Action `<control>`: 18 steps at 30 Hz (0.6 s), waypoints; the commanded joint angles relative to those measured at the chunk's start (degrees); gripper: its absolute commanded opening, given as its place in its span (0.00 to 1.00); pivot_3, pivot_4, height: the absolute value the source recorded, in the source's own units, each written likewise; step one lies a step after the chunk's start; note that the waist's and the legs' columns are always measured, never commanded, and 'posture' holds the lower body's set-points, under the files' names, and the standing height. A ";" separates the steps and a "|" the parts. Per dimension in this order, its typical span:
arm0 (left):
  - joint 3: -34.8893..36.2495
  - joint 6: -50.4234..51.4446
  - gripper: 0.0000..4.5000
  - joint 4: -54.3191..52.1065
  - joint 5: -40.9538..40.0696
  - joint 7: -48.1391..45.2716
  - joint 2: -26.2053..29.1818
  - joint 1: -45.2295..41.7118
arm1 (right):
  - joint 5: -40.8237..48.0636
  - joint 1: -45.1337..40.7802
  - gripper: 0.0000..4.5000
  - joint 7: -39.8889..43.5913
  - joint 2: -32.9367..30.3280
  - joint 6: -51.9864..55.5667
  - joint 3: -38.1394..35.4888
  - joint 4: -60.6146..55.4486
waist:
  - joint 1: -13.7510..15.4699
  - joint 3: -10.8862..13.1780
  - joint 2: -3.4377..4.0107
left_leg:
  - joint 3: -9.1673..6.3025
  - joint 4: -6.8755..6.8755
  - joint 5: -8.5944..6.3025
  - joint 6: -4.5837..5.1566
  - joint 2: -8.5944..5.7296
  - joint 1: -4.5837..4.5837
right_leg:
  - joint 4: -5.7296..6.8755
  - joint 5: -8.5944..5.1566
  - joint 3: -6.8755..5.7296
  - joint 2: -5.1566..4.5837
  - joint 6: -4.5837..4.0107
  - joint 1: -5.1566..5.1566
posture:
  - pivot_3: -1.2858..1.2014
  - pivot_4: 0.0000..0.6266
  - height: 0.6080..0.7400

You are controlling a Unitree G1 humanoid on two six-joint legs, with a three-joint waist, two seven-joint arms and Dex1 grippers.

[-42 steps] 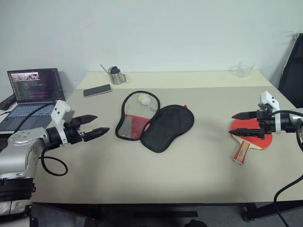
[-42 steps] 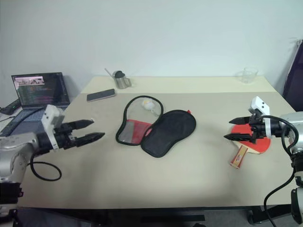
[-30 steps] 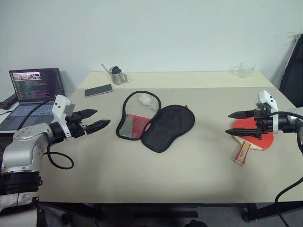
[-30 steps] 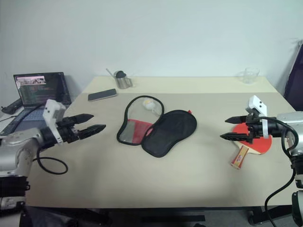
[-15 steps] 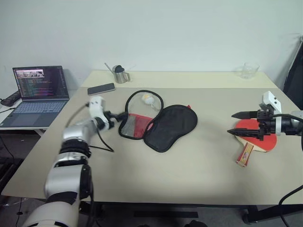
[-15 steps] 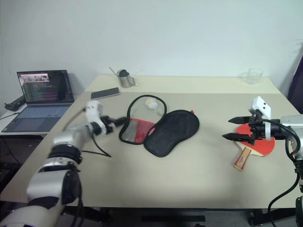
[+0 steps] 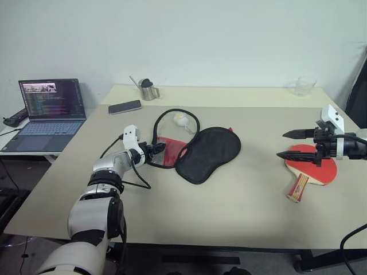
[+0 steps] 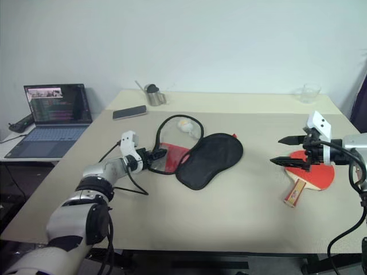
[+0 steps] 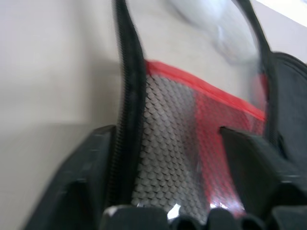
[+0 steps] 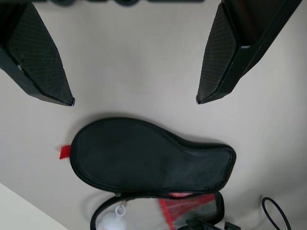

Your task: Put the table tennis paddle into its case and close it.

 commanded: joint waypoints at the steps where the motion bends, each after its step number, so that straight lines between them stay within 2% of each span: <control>1: 0.35 2.92 0.47 -5.29 -1.35 -1.13 0.23 -0.44 | 0.12 -0.78 1.00 -0.65 -0.12 -1.33 -0.80 -1.12 | 0.00 0.01 -0.01 | -0.01 0.00 0.00 0.00 0.00 -0.02 | 0.00 0.00 0.00 0.00 0.00 -0.01 | 0.52 0.24 1.00; 7: 0.54 5.68 0.00 -11.28 -1.46 -0.45 0.65 0.56 | 0.45 -0.49 1.00 -1.45 0.25 -1.59 -1.19 -1.64 | 0.00 0.01 -0.02 | 0.00 0.00 0.00 0.00 0.01 -0.01 | 0.01 0.00 0.00 0.00 0.00 -0.01 | 0.52 0.24 1.00; 10: 1.27 5.94 0.00 -15.61 -1.86 1.13 0.62 2.33 | 0.64 -0.25 1.00 -1.88 0.30 -1.76 -1.49 -2.07 | 0.00 0.01 -0.02 | -0.01 0.00 0.00 0.00 0.01 -0.01 | 0.00 0.00 0.01 0.00 0.00 -0.01 | 0.52 0.24 1.00; 18: 3.21 6.80 0.00 -29.93 -1.73 13.24 -1.65 9.92 | 1.11 0.96 1.00 -2.71 0.28 -1.64 -1.96 -3.61 | -0.03 0.01 -0.02 | -0.01 0.00 0.00 -0.01 0.02 0.01 | 0.01 0.01 0.04 0.01 -0.01 -0.02 | 0.52 0.24 1.00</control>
